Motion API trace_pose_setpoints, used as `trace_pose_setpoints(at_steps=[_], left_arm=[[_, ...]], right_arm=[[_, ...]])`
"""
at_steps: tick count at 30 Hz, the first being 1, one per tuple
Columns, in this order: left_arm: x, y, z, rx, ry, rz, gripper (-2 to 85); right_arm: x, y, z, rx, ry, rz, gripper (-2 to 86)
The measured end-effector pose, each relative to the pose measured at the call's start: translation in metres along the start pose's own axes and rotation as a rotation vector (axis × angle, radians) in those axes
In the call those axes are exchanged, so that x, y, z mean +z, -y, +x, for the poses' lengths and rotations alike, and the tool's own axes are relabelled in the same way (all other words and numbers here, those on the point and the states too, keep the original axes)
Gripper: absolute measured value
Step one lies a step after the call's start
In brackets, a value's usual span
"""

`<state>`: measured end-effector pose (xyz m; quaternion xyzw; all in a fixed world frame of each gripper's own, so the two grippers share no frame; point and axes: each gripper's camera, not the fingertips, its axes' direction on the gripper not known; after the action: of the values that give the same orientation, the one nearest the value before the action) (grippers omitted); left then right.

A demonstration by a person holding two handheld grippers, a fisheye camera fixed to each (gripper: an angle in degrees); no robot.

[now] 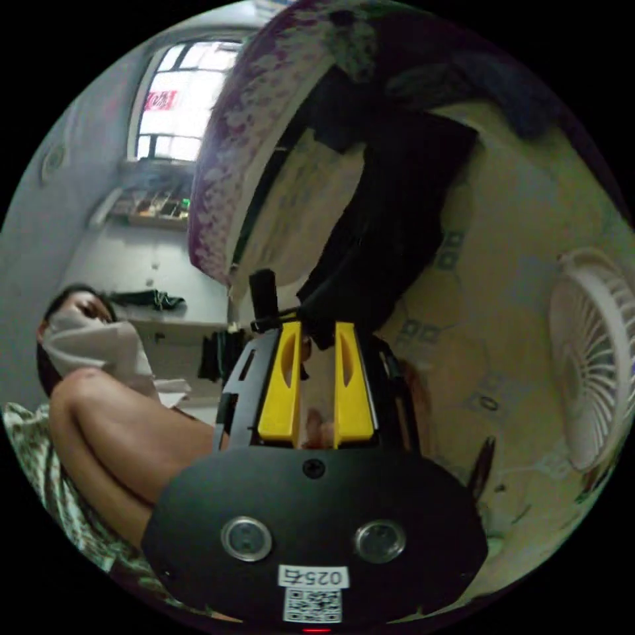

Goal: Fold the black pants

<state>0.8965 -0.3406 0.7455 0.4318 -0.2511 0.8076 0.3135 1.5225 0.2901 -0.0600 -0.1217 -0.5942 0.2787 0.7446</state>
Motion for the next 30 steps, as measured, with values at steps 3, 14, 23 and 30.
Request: trace_pose_setpoints(at_steps=[3, 14, 23, 30], left_arm=[[0.002, -0.009, -0.004, -0.016, -0.024, 0.036, -0.9], [0.013, -0.023, -0.002, 0.022, 0.001, 0.036, -0.8], [0.02, -0.046, 0.012, 0.154, 0.134, 0.015, -0.9], [0.004, -0.074, 0.03, 0.199, 0.153, 0.074, -0.9]], right_arm=[[-0.003, 0.003, 0.018, 0.1, 0.044, 0.022, 8.4], [-0.01, 0.03, 0.031, 0.184, 0.024, -0.052, 9.7], [0.01, 0.054, 0.051, 0.242, -0.02, 0.003, 9.8], [0.025, 0.076, 0.031, 0.124, -0.153, -0.048, 4.7]])
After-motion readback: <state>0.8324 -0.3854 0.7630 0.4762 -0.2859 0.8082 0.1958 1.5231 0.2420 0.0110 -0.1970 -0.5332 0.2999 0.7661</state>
